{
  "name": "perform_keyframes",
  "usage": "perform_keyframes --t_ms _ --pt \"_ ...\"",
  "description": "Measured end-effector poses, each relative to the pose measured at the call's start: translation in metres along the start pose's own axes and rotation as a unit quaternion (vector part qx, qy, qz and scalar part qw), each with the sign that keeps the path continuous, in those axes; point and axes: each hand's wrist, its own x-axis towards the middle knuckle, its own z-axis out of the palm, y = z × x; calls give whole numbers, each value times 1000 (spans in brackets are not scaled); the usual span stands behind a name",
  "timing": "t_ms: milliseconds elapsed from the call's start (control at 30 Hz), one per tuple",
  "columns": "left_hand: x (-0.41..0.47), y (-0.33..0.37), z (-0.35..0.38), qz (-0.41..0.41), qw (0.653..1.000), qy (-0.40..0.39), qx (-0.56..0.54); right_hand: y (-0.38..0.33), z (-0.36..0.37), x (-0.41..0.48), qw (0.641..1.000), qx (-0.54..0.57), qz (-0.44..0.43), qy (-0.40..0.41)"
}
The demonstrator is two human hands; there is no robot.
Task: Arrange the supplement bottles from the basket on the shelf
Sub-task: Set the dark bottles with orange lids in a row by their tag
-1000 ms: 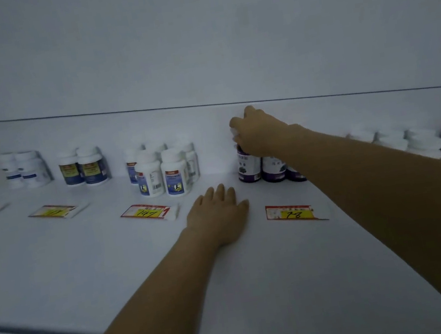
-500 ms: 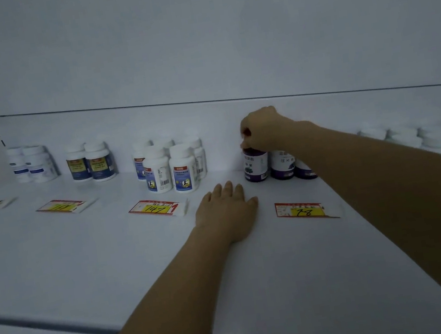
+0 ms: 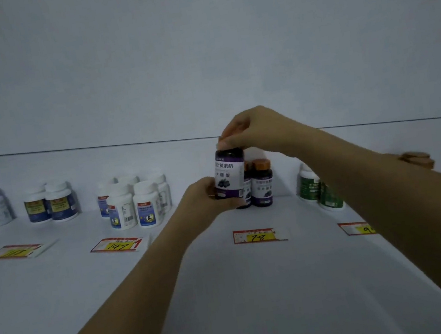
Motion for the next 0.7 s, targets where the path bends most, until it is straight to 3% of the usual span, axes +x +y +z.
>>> perform_keyframes --t_ms 133,367,700 --pt "2 5 18 5 999 -11 -45 28 7 -15 985 163 20 47" --pt "2 -20 36 -11 1000 19 1 73 44 -27 949 292 55 104" --pt "6 -23 33 -1 999 35 28 81 56 -19 939 310 64 134"
